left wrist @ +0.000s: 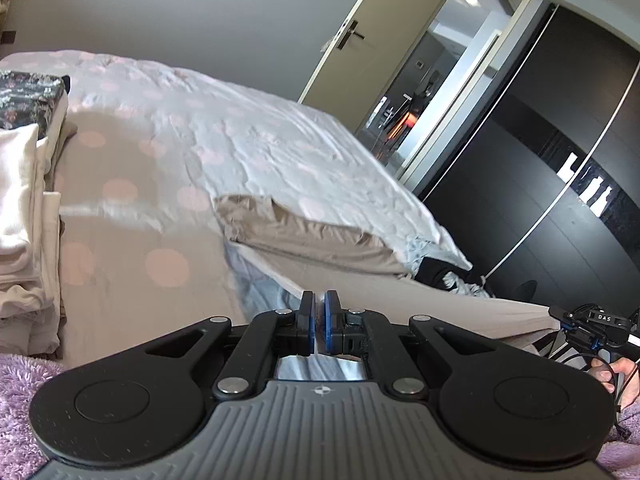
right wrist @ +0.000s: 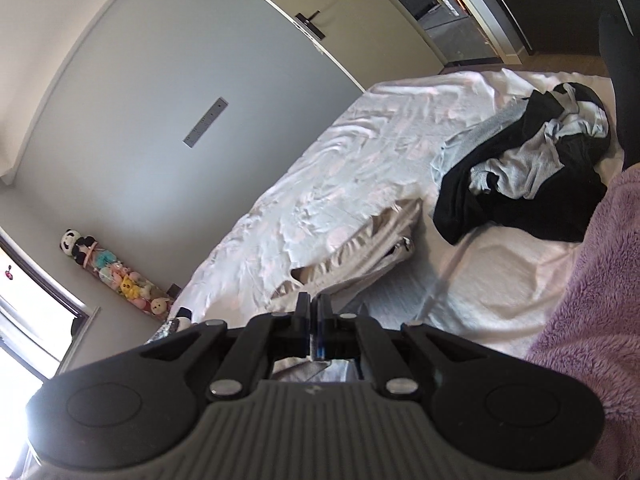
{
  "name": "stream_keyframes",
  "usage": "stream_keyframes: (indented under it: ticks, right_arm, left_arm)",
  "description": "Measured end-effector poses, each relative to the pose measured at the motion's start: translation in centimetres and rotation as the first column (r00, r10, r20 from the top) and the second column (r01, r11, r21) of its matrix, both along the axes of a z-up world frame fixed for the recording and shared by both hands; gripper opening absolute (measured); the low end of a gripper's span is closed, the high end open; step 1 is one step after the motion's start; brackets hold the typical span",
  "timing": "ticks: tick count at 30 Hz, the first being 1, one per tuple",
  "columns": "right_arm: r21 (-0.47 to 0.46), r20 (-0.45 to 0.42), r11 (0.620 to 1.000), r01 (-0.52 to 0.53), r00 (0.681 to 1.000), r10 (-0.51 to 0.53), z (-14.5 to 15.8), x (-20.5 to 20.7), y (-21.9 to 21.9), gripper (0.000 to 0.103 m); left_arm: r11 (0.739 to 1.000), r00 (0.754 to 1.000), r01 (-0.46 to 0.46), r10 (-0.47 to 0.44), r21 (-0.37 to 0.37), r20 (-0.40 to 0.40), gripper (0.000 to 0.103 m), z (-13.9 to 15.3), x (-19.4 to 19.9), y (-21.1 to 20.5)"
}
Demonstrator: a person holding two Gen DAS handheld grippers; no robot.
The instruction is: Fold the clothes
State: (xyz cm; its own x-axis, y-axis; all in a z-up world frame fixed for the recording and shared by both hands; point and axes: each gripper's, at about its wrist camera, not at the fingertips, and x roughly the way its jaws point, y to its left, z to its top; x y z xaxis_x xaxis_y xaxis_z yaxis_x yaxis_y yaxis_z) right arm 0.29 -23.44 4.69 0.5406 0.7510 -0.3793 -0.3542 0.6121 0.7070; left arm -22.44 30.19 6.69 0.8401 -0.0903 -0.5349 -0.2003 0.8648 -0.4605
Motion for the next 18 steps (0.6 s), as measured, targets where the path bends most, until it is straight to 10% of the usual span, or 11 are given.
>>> stream_keyframes:
  ticks: [18]
  right_arm:
    - [-0.060, -0.022, 0.998, 0.004, 1.000, -0.006, -1.2, 4.2, 2.7, 0.004]
  left_arm:
    - [0.999, 0.995, 0.007, -0.002, 0.053, -0.098, 0.003, -0.6, 7.2, 2.6]
